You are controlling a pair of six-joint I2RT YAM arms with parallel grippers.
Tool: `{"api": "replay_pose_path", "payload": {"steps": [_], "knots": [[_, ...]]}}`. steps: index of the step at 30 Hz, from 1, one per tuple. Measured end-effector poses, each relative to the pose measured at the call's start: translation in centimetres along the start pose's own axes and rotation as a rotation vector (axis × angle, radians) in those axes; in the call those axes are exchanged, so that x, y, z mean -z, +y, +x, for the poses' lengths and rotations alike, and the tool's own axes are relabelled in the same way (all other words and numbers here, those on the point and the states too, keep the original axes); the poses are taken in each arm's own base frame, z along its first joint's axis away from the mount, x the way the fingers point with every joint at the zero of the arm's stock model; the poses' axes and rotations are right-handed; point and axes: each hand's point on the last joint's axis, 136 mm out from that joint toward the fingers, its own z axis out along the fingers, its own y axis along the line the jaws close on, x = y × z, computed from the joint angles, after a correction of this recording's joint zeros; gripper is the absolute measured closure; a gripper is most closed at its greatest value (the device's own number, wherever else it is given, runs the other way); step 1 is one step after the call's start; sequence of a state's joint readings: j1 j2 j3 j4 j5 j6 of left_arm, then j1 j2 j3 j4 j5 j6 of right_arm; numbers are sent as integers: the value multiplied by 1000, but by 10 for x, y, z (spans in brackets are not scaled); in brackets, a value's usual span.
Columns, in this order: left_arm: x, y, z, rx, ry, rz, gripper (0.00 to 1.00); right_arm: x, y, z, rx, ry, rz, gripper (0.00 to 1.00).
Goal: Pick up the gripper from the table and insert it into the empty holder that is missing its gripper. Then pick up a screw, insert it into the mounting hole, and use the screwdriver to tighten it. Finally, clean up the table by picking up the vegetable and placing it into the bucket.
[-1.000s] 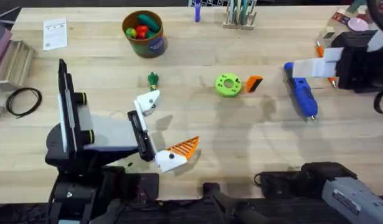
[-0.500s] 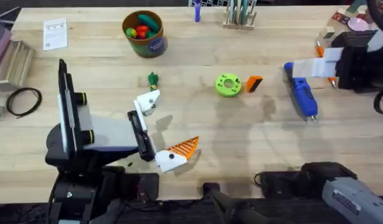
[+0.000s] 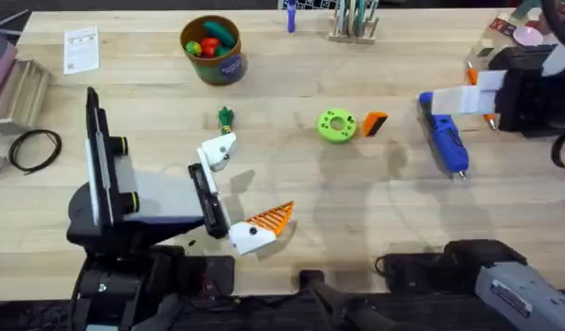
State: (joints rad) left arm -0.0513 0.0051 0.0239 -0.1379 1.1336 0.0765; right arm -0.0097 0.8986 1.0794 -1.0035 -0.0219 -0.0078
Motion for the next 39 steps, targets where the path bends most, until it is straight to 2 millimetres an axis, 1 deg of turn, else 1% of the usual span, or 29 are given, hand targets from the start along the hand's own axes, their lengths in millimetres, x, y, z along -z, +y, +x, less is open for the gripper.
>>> {"api": "replay_pose_path", "payload": {"steps": [3,7,10,14,19,22,27,32,36,39], "knots": [[0,0,0,0,0,0,15,0,0,0,-5,0,-3,10],[0,0,0,0,0,0,15,0,6,2,-20,14,-33,10],[0,0,0,0,0,0,15,-3,15,6,-21,56,-55,10],[0,0,0,0,0,0,15,-10,33,6,6,134,-95,11],[0,0,0,0,0,0,15,-30,54,2,49,217,-103,10],[0,0,0,0,0,0,15,-47,64,5,46,277,-95,10],[0,0,0,0,0,0,15,-73,66,12,28,362,-66,10],[0,0,0,0,0,0,15,-93,67,17,19,416,-47,11],[0,0,0,0,0,0,16,-109,66,25,34,473,-34,10],[0,0,0,0,0,0,15,-125,65,27,46,494,-31,10]]}}
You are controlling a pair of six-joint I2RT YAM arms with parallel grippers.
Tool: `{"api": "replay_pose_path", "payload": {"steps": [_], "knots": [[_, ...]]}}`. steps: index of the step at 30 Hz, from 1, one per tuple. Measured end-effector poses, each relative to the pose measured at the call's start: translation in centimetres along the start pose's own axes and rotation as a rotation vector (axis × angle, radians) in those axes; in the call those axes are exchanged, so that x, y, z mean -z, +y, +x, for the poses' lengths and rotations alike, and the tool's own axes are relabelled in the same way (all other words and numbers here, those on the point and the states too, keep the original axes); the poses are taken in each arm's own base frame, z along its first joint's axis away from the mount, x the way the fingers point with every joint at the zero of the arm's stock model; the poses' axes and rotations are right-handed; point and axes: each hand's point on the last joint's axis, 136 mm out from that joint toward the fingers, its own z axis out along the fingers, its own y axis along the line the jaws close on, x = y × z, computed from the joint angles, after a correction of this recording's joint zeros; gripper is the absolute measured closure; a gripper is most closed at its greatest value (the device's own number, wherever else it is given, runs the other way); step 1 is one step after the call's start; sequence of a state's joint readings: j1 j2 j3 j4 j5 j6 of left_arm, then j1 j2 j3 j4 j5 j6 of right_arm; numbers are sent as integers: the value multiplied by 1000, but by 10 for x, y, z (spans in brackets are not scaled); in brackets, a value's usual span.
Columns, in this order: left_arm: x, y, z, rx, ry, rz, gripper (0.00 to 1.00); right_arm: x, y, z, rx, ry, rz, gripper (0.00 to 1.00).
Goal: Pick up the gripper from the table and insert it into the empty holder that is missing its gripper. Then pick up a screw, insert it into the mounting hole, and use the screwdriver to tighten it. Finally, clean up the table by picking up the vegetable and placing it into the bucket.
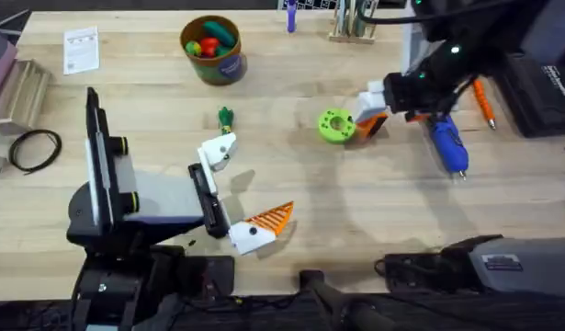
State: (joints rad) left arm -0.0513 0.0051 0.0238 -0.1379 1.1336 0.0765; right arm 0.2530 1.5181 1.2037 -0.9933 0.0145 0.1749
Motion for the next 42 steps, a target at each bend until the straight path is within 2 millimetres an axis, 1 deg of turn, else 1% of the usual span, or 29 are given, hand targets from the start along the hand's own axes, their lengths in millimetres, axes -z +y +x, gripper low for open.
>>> {"api": "replay_pose_path", "payload": {"steps": [5,7,9,12,16,18,20,21,24,25,27,28,38,40,42], "knots": [[0,0,0,0,0,0,15,-25,-3,-12,-3,20,6,14],[0,0,0,0,0,0,15,-30,-3,-16,3,15,5,15],[0,0,0,0,0,0,15,-32,-3,-18,9,13,5,17],[0,0,0,0,0,0,15,-29,-6,-16,7,27,9,26],[0,0,0,0,0,0,15,-25,-8,-17,7,29,12,112],[0,0,0,0,0,0,15,-25,-9,-16,9,33,14,189],[0,0,0,0,0,0,15,-25,-9,-15,10,37,16,304],[0,0,0,0,0,0,15,-25,-9,-15,12,38,18,378],[0,0,0,0,0,0,15,-25,-10,-15,17,38,19,654],[0,0,0,0,0,0,15,-25,-10,-15,16,38,19,771],[0,0,0,0,0,0,15,-25,-10,-15,15,38,19,950],[0,0,0,0,0,0,15,-25,-10,-15,16,37,20,982],[0,0,0,0,0,0,15,-24,-10,-14,16,44,23,989],[0,0,0,0,0,0,15,-20,-10,-11,16,55,24,990],[0,0,0,0,0,0,15,-11,-10,-13,16,43,22,990]]}}
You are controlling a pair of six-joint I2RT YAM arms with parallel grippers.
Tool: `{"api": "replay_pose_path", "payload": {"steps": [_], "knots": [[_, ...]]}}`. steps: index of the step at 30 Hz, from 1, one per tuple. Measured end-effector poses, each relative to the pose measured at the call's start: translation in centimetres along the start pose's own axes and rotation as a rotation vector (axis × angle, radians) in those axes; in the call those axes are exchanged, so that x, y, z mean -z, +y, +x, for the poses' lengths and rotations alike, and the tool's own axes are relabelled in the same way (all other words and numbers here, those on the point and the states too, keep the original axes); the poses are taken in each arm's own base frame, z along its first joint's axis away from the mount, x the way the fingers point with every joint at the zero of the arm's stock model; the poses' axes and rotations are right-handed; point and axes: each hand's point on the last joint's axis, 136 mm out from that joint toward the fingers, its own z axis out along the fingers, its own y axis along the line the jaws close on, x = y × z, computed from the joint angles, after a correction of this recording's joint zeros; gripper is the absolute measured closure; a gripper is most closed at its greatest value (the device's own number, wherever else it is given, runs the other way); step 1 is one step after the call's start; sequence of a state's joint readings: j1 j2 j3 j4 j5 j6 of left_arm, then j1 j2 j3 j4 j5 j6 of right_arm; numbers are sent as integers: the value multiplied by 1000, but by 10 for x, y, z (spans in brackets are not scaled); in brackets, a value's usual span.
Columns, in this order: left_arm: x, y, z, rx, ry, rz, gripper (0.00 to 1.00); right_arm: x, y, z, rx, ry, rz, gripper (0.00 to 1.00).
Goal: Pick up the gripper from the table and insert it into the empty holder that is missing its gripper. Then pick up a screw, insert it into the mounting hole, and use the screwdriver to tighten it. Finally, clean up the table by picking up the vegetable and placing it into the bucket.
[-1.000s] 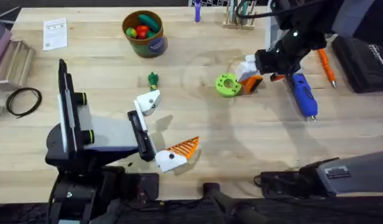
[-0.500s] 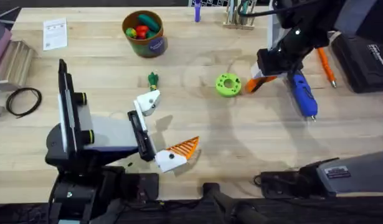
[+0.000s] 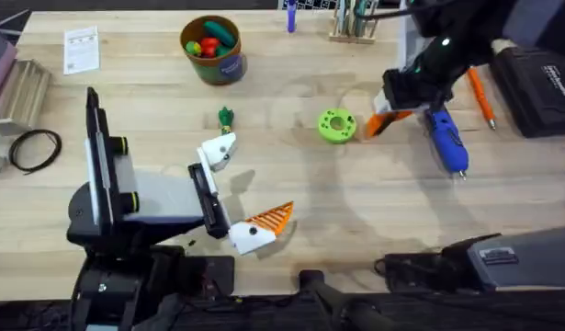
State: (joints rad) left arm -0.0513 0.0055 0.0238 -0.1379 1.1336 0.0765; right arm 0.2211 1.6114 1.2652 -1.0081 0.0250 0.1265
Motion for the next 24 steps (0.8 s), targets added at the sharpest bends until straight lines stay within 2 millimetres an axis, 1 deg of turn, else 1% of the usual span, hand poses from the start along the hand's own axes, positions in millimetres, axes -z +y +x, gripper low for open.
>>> {"api": "replay_pose_path", "payload": {"steps": [3,6,9,11,14,17,21,24], "knots": [[0,0,0,0,0,0,15,26,2,-8,-2,-75,-17,990],[0,0,0,0,0,0,15,63,8,-16,-9,-199,-59,991],[0,0,0,0,0,0,15,98,16,-15,-24,-303,-124,991],[0,0,0,0,0,0,15,114,25,-11,-30,-342,-183,991],[0,0,0,0,0,0,15,132,43,-5,-23,-373,-305,991],[0,0,0,0,0,0,15,146,63,-6,7,-404,-413,991],[0,0,0,0,0,0,15,154,89,-3,43,-404,-502,991],[0,0,0,0,0,0,15,161,104,-6,57,-423,-551,992]]}}
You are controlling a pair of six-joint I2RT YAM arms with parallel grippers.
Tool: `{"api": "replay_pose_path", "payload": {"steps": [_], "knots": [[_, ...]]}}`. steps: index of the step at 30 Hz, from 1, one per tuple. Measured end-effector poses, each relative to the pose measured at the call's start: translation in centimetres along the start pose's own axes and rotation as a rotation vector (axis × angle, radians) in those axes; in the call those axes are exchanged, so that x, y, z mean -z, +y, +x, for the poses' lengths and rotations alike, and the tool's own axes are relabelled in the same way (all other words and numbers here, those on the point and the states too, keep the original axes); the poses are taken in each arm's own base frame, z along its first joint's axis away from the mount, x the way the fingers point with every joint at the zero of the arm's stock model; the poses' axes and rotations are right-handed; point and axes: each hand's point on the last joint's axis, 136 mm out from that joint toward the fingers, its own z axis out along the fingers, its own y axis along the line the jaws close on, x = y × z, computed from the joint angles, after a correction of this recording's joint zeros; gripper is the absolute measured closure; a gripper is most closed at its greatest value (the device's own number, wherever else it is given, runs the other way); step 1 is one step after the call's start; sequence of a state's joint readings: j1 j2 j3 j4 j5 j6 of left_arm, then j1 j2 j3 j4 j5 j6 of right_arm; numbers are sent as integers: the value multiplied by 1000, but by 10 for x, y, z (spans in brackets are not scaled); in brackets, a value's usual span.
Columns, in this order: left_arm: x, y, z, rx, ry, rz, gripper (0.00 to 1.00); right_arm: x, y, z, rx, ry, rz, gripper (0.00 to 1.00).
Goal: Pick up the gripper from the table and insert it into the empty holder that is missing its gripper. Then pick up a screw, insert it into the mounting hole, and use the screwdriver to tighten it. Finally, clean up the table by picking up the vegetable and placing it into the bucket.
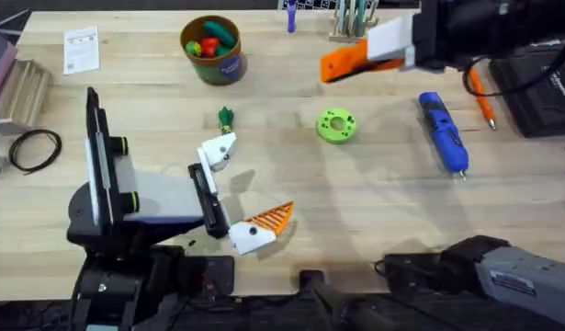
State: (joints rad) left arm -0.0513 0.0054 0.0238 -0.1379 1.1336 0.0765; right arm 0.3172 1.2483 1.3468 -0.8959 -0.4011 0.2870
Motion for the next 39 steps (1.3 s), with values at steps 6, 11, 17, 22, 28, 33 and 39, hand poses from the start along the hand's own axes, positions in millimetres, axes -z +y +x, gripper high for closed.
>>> {"api": "replay_pose_path", "payload": {"steps": [6,11,17,22,28,33,39], "knots": [[0,0,0,0,0,0,15,-2,28,-10,27,-48,-107,992],[0,0,0,0,0,0,16,-4,57,-10,69,-110,-323,992],[0,0,0,0,0,0,15,-32,56,14,-29,-119,-496,992],[0,0,0,0,0,0,15,-43,58,25,-90,-170,-667,992],[0,0,0,0,0,0,15,-43,58,45,-199,-162,-797,992],[0,0,0,0,0,0,15,-51,55,69,-296,-30,-826,992],[0,0,0,0,0,0,15,-70,50,94,-352,161,-853,992]]}}
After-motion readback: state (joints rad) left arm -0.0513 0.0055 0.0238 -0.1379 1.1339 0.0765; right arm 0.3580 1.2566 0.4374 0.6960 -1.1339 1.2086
